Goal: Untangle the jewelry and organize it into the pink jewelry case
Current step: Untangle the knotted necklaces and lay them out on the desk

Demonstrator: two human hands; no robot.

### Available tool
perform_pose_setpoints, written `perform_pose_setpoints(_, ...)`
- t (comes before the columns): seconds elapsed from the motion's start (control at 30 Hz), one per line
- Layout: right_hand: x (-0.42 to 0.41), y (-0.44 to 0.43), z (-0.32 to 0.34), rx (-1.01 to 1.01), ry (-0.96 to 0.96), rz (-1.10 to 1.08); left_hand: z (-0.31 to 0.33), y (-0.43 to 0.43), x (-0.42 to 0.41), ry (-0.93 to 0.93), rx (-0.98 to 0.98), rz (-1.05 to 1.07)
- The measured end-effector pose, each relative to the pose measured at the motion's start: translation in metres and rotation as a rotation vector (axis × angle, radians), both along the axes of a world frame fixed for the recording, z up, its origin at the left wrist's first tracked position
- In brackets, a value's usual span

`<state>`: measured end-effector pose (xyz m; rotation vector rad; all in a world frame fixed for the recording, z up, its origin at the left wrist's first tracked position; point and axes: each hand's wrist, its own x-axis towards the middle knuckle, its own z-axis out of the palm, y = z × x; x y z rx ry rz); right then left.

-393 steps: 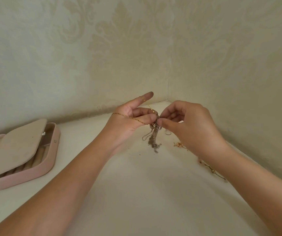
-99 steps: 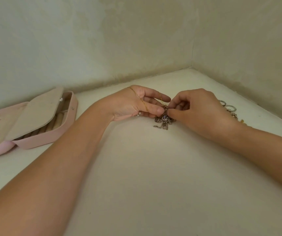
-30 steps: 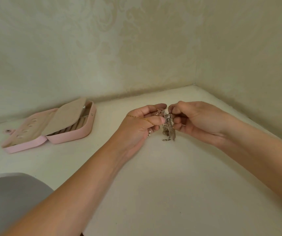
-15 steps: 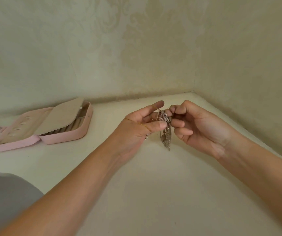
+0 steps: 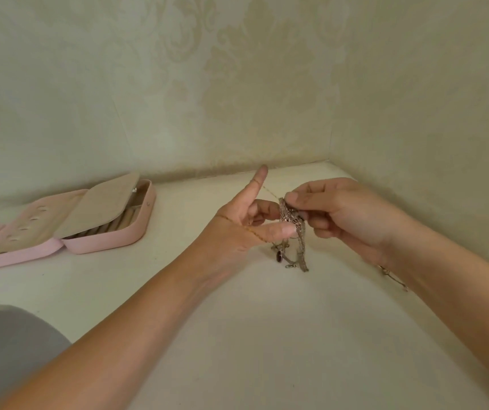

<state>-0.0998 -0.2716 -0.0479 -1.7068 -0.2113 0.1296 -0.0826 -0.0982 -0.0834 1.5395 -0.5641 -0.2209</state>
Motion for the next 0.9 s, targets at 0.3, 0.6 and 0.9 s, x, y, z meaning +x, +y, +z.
perform_pose_setpoints(0.3, -0.001, 0.003, -0.002, 0.068, -0.052, 0.056, 0.001, 0.003, 0.003, -0.016, -0.013, 0.122)
perform_pose_setpoints(0.6, -0.002, 0.011, -0.004, -0.036, -0.220, -0.094, 0.004, -0.001, -0.001, 0.028, -0.186, 0.175)
perform_pose_setpoints(0.9, -0.001, 0.010, -0.004, 0.003, -0.274, -0.116, 0.003, 0.000, 0.002, -0.013, 0.059, 0.224)
